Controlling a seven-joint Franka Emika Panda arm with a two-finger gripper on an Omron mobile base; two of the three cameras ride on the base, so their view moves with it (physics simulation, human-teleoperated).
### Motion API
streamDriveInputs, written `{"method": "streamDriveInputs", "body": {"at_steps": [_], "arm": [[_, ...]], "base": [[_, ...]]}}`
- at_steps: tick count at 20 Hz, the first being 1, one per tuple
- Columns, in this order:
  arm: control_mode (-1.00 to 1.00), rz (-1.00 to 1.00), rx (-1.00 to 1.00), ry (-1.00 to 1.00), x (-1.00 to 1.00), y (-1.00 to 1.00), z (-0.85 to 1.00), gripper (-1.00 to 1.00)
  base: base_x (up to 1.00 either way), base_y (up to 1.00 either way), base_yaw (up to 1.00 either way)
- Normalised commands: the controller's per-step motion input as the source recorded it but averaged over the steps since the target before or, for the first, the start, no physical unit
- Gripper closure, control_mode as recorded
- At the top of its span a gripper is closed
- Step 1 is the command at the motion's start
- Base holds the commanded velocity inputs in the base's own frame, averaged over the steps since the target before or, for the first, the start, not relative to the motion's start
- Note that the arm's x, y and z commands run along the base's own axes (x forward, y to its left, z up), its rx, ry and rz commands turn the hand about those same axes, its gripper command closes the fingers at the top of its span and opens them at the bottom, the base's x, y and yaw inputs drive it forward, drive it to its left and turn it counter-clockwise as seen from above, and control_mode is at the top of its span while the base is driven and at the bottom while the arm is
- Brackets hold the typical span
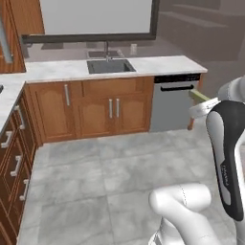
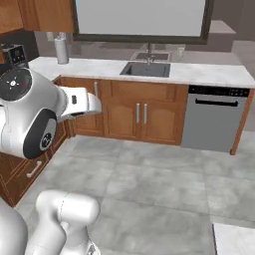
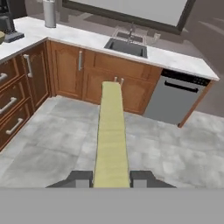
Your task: Pick the egg and butter from the fridge and place them by the bowl for mixing.
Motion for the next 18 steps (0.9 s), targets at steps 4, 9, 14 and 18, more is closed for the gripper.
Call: {"method": "streamDriveInputs", "body": {"at_steps": [4,9,14,18], "arm": [[1.00,0.00,0.00,0.00,0.00,0.00,0.00,1.00],[1.00,0.00,0.00,0.00,0.00,0.00,0.00,1.00],[1.00,0.00,0.00,0.00,0.00,0.00,0.00,1.00],[1.00,0.00,0.00,0.00,0.00,0.00,0.00,1.00]], "base": [[1.00,0.00,0.38],[1.00,-0.09,0.49],[1.00,-0.16,0.51],[1.00,-0.22,0.53]]}}
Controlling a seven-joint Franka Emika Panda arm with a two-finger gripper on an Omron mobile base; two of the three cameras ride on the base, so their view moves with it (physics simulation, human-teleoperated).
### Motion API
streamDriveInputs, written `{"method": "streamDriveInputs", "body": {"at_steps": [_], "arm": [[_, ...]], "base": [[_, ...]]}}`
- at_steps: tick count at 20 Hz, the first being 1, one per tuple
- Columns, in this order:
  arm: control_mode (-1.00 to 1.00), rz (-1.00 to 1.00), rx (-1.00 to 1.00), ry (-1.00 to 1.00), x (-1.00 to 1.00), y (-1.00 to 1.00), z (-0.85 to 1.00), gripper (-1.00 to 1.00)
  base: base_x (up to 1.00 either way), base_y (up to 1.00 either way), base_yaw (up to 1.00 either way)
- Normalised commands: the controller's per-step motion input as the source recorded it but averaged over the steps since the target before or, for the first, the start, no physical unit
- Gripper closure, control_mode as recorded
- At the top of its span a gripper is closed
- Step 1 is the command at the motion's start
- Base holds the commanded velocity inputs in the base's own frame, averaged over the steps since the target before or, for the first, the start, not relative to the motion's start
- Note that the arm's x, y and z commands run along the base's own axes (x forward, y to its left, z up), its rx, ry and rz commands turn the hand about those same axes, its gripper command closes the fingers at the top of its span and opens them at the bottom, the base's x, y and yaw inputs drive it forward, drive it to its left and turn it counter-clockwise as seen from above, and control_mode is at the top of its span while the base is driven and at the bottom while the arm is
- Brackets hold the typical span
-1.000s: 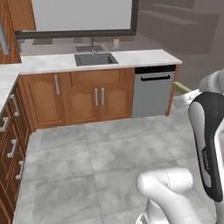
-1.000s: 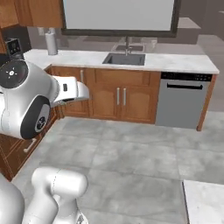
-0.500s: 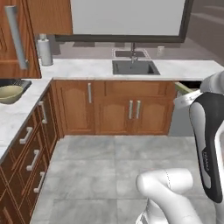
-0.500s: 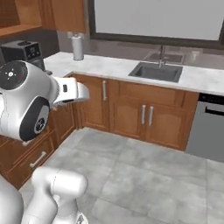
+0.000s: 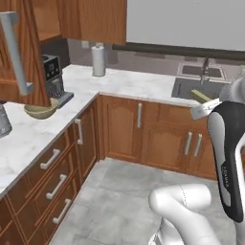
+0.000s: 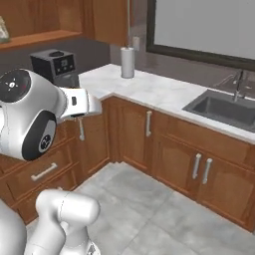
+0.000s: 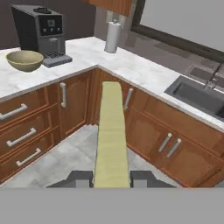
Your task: Pick the egg and butter from the fridge and place them by the bowl for mixing.
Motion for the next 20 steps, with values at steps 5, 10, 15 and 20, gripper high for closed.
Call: {"method": "streamDriveInputs", "body": {"at_steps": [5,10,15,20], "arm": [[1.00,0.00,0.00,0.00,0.00,0.00,0.00,1.00],[1.00,0.00,0.00,0.00,0.00,0.00,0.00,1.00],[1.00,0.00,0.00,0.00,0.00,0.00,0.00,1.00],[1.00,0.00,0.00,0.00,0.00,0.00,0.00,1.00]], "base": [[0.98,-0.48,0.54],[0.76,-0.59,0.54],[0.59,-0.35,0.66],[-0.30,-0.04,0.74]]}}
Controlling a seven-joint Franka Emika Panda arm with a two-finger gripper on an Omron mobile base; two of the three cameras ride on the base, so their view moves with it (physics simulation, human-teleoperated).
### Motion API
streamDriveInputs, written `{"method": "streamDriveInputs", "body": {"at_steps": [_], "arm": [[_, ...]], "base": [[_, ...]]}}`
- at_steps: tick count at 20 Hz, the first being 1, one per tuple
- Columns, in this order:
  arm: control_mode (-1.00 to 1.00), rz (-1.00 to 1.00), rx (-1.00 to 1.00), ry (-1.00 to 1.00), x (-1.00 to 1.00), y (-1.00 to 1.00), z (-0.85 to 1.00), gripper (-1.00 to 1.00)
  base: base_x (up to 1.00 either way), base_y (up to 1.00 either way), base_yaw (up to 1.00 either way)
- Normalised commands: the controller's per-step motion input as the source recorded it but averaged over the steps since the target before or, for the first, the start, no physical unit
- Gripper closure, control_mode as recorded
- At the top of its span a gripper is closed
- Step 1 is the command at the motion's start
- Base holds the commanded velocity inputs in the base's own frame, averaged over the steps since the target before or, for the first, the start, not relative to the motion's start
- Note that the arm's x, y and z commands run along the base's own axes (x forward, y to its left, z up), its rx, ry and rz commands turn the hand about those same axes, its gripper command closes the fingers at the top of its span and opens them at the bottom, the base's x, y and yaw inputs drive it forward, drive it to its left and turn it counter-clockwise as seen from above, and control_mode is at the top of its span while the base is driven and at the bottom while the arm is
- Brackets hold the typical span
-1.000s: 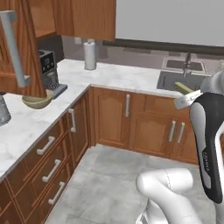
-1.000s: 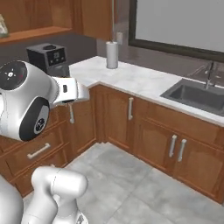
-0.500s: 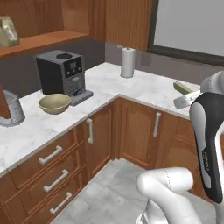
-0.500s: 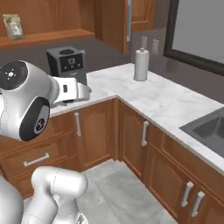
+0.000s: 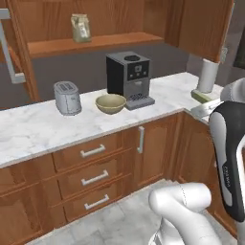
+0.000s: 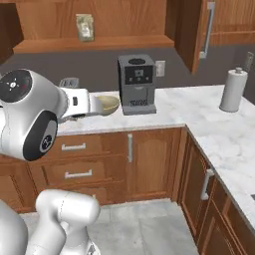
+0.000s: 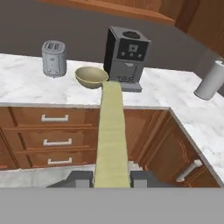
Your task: Pick the egg and butter from the fridge and place them by the bowl for mixing.
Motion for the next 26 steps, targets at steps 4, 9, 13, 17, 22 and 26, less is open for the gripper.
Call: {"method": "streamDriveInputs", "body": {"at_steps": [4,9,13,17,22,26], "arm": [[1.00,0.00,0.00,0.00,0.00,0.00,0.00,1.00],[1.00,0.00,0.00,0.00,0.00,0.00,0.00,1.00],[1.00,0.00,0.00,0.00,0.00,0.00,0.00,1.00],[1.00,0.00,0.00,0.00,0.00,0.00,0.00,1.00],[1.00,0.00,0.00,0.00,0.00,0.00,0.00,1.00],[1.00,0.00,0.00,0.00,0.00,0.00,0.00,1.00]], "base": [[0.00,0.00,0.63],[0.25,-0.01,0.52],[0.62,-0.25,0.20],[0.92,-0.04,0.18],[0.68,0.02,0.15],[0.01,0.00,0.06]]}}
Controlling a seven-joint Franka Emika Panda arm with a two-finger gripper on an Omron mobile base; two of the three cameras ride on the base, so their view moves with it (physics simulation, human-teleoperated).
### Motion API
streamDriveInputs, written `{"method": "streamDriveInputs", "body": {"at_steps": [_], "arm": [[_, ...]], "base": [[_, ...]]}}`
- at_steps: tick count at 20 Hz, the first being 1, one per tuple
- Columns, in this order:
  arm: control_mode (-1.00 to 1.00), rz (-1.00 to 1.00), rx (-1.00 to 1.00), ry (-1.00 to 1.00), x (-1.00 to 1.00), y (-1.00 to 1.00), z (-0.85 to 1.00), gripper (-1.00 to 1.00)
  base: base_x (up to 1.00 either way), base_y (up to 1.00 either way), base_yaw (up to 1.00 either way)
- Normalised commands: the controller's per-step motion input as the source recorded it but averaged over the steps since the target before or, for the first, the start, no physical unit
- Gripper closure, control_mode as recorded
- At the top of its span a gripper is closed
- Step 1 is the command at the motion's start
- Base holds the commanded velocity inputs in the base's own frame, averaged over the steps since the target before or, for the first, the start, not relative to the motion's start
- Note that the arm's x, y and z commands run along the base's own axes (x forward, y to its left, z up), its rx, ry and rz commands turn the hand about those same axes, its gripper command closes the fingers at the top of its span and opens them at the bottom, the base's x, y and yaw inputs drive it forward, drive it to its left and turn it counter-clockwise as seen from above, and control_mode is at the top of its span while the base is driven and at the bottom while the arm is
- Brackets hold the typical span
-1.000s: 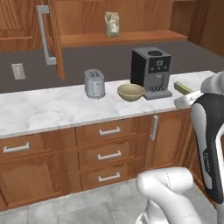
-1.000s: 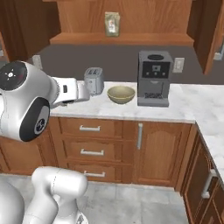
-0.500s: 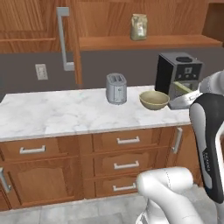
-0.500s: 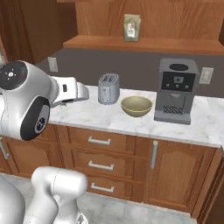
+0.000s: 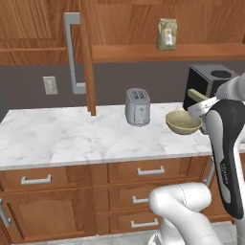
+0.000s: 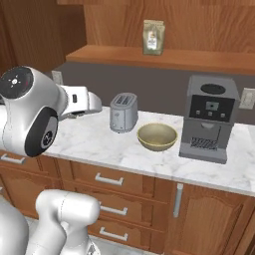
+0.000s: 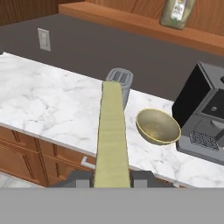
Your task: Pick the egg and butter from the fridge and place them by the bowl for mixing.
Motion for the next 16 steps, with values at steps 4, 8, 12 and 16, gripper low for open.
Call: {"method": "streamDriveInputs", "body": {"at_steps": [4,8,12,16], "arm": [[1.00,0.00,0.00,0.00,0.00,0.00,0.00,1.00],[1.00,0.00,0.00,0.00,0.00,0.00,0.00,1.00],[1.00,0.00,0.00,0.00,0.00,0.00,0.00,1.00],[1.00,0.00,0.00,0.00,0.00,0.00,0.00,1.00]], "base": [[-0.05,0.09,0.03],[0.00,0.42,0.00],[0.03,0.17,-0.06],[0.06,0.11,-0.05]]}}
